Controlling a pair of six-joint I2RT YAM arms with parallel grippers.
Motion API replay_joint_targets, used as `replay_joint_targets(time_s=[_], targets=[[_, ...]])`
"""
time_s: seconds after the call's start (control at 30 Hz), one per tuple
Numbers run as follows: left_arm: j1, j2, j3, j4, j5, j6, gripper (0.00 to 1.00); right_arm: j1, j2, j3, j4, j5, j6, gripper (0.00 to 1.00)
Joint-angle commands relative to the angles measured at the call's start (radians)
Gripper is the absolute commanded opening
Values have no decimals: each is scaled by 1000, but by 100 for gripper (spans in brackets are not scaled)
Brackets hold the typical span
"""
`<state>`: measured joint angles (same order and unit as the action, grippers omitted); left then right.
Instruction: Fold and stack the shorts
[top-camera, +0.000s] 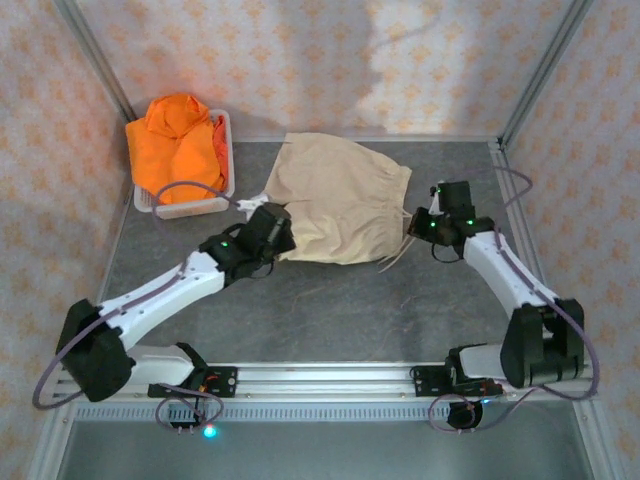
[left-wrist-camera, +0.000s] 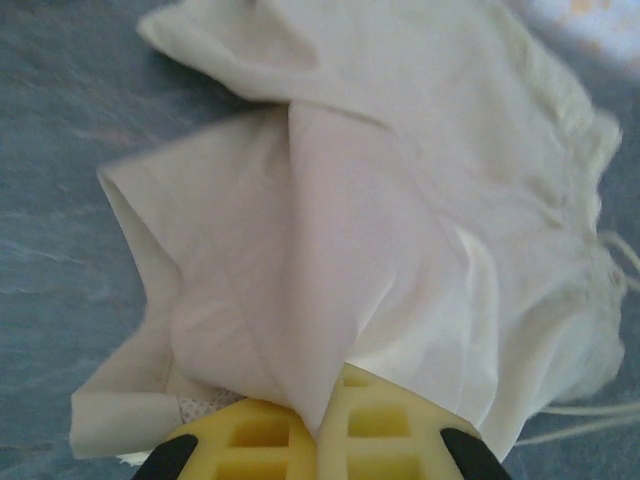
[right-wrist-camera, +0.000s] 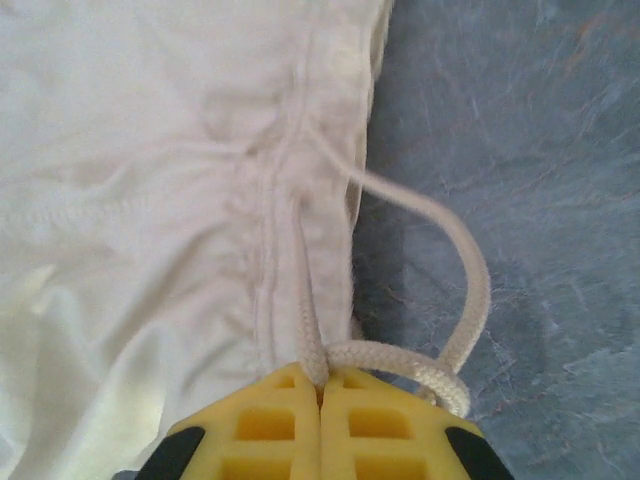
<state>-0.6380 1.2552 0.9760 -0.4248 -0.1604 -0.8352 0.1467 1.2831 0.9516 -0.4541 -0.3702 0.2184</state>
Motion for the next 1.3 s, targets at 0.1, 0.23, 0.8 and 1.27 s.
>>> replay_joint_targets(time_s=[0.1,0.23,0.8,1.27], targets=[[58,-35,-51,-135,-38,21,10,33,-85,80,-265,85,-48,0],[83,-17,-110,-86,-16,8,21,33,-12,101,-235,103,-51,28],[83,-179,-264,-74,19,-51,86,234,18,-67,-143,85,-4,82],[56,-104,-420,-6,96,-128,91,275,229,-134,79,-18,-14,55]])
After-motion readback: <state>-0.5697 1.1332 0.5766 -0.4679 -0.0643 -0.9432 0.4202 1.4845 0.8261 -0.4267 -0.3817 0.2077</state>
